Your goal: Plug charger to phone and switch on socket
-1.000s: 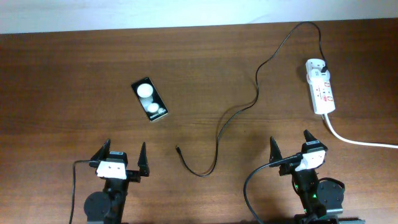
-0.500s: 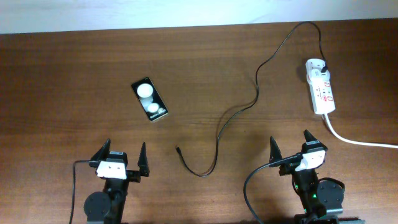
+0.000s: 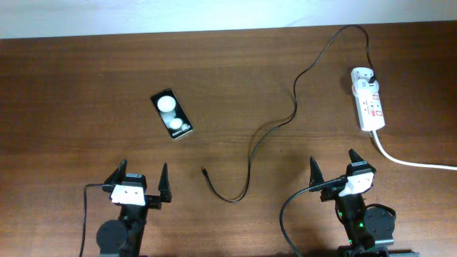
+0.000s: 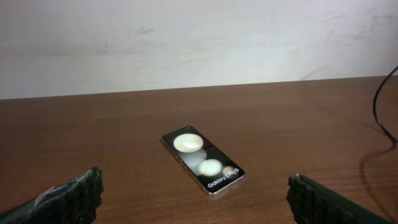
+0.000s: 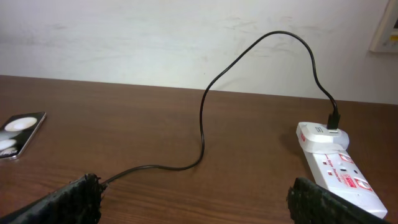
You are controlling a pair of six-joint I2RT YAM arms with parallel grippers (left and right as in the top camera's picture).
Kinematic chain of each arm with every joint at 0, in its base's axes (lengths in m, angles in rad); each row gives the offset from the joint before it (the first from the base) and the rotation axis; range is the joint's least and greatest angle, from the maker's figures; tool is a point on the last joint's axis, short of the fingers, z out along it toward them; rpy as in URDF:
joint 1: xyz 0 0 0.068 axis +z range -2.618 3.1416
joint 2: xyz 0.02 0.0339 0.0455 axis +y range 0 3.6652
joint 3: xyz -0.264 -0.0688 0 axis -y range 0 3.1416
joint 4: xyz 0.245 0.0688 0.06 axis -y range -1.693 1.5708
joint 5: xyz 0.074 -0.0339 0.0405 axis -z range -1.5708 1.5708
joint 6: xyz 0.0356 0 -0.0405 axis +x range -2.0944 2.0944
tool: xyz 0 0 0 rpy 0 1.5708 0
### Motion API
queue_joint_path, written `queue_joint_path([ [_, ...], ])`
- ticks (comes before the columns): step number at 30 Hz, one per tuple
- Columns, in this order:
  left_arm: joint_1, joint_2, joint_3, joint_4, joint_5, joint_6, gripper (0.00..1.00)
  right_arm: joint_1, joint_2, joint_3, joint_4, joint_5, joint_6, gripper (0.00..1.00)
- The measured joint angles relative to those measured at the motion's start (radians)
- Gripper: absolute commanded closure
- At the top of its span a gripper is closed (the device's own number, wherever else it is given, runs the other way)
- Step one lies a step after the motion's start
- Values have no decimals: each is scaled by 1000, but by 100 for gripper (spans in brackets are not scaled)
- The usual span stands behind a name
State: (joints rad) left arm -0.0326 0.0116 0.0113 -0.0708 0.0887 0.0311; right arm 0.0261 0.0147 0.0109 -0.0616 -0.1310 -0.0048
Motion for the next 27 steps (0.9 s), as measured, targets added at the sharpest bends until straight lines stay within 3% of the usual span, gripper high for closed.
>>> queue_joint_path([
  [27, 0, 0, 0, 0, 0, 0, 1, 0, 0, 0, 0, 0, 0, 1],
])
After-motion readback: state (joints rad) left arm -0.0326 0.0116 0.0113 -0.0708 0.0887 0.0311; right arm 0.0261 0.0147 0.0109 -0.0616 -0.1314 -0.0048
